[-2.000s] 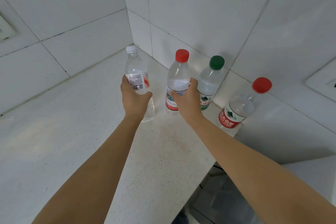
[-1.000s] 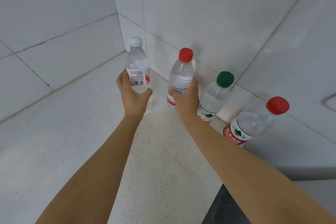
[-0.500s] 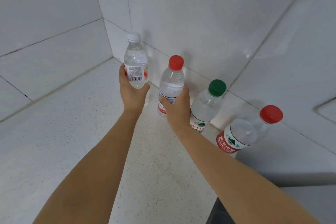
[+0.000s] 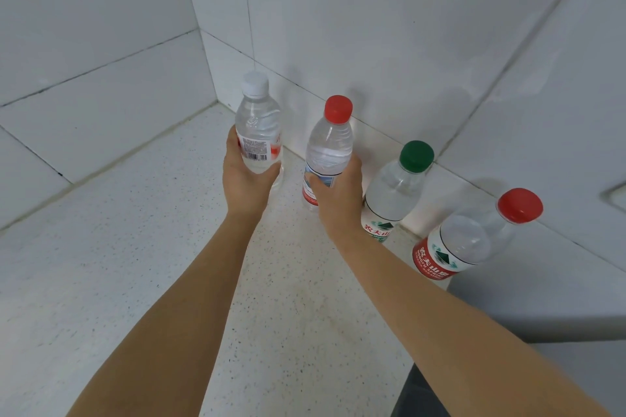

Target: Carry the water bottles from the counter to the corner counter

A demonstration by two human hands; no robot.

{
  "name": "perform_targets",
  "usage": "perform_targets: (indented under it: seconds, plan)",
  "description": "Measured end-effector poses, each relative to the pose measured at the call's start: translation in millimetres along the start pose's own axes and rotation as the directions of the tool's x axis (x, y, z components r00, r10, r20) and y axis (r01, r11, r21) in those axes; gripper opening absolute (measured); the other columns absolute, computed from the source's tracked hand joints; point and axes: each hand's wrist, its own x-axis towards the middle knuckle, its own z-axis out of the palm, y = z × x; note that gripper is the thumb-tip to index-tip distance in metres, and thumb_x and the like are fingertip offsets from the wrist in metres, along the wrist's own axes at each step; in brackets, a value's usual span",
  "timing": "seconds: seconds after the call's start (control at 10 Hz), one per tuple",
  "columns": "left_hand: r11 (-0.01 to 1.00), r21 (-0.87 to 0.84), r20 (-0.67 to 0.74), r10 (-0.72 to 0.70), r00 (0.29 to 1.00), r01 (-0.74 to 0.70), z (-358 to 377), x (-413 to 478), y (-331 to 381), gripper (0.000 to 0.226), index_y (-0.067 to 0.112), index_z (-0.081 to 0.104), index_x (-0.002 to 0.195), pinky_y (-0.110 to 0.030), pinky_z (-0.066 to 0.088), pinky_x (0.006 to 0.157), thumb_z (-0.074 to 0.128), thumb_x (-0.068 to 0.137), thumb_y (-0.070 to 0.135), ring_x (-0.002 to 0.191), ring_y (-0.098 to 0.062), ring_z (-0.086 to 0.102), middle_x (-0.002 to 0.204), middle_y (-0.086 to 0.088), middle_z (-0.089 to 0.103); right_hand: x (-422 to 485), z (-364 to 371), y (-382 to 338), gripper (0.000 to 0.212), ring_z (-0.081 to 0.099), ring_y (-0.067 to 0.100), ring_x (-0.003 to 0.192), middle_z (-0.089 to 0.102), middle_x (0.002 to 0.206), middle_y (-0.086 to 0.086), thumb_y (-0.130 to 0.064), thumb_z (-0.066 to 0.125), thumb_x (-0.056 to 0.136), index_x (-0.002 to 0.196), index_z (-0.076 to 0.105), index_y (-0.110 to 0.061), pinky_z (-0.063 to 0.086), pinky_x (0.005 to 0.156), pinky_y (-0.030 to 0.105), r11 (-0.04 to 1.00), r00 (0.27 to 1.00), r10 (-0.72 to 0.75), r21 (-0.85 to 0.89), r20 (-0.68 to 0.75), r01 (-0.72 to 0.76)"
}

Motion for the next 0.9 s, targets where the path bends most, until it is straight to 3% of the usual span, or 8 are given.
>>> perform_targets:
  seconds: [0.1,0.2,0.4,0.5,0.6,0.7,0.8,0.9]
  plan:
    - [1.0,0.007,0.02,-0.031,0.999,0.03,4,9,2,0.084,0.029,0.032,0.14,0.002,0.036,0.083,0.077,0.07,0.016,0.105,0.014,0.049,0.119,0.027,0.05,-1,0,-1,0.061,0.048,0.008,0.097,0.048,0.116,-0.003,-0.014,0.069,0.076,0.127,0.036,-0.014,0.036,0.071,-0.005,1.0,1.0,0.002,0.011,0.006,-0.002]
    - [0.999,0.027,0.06,-0.041,0.997,0.04,5,17,-1,0.089,0.029,0.028,0.143,-0.021,0.038,0.098,0.078,0.071,0.016,0.121,-0.008,0.047,0.139,0.008,0.048,-1,-1,-1,0.059,0.05,0.0,0.078,0.046,0.108,-0.005,-0.008,0.068,0.076,0.126,0.037,-0.011,0.033,0.054,-0.008,0.999,1.0,0.008,0.041,0.002,-0.008]
    - [0.986,0.162,0.113,-0.049,0.992,0.03,-1,24,1,0.092,0.029,0.021,0.146,-0.034,0.043,0.1,0.077,0.073,0.022,0.127,-0.02,0.05,0.142,0.004,0.048,-1,-1,-1,0.057,0.047,-0.008,0.063,0.044,0.1,-0.006,-0.009,0.066,0.077,0.126,0.036,-0.009,0.032,0.048,-0.007,1.0,1.0,0.012,0.019,0.005,-0.012]
    - [0.946,0.323,0.158,-0.082,0.984,0.027,-6,23,6,0.094,0.023,0.017,0.147,-0.043,0.046,0.101,0.076,0.075,0.027,0.128,-0.024,0.049,0.144,0.0,0.045,0,-2,-6,0.058,0.043,-0.004,0.062,0.043,0.1,-0.005,-0.009,0.067,0.077,0.126,0.035,-0.007,0.031,0.044,-0.006,0.999,0.999,0.044,-0.012,0.023,-0.044]
    - [0.84,0.542,0.206,-0.108,0.973,-0.021,-20,16,10,0.078,0.019,0.029,0.142,-0.046,0.05,0.094,0.072,0.078,0.033,0.122,-0.028,0.053,0.137,-0.006,0.051,1,-6,-10,0.055,0.042,0.002,0.062,0.045,0.097,0.0,-0.013,0.067,0.078,0.122,0.035,-0.003,0.033,0.042,-0.002,0.992,0.993,0.104,-0.08,0.053,-0.1]
    - [0.653,0.748,0.293,-0.165,0.942,-0.118,-42,4,18,0.065,0.015,0.037,0.138,-0.043,0.047,0.09,0.066,0.083,0.035,0.121,-0.03,0.051,0.134,-0.01,0.052,-3,-12,-14,0.055,0.051,0.019,0.09,0.051,0.114,0.012,-0.02,0.064,0.08,0.121,0.034,-0.001,0.042,0.073,0.019,0.947,0.975,0.179,-0.291,0.13,-0.135]
    - [0.51,0.829,0.372,-0.192,0.908,-0.231,-65,-9,29,0.063,0.017,0.036,0.142,-0.042,0.044,0.094,0.06,0.087,0.038,0.126,-0.028,0.047,0.138,-0.009,0.049,-13,-15,-15,0.059,0.05,0.031,0.11,0.048,0.123,0.019,-0.023,0.063,0.081,0.122,0.031,0.004,0.042,0.085,0.034,0.899,0.953,0.23,-0.418,0.195,-0.131]
    - [0.407,0.857,0.418,-0.192,0.888,-0.315,-82,-23,43,0.06,0.018,0.038,0.141,-0.04,0.043,0.093,0.058,0.089,0.039,0.124,-0.026,0.047,0.137,-0.006,0.051,-31,-22,-30,0.04,0.054,0.031,0.102,0.055,0.109,0.016,-0.019,0.061,0.082,0.108,0.04,0.002,0.042,0.072,0.029,0.884,0.929,0.236,-0.46,0.284,-0.084]
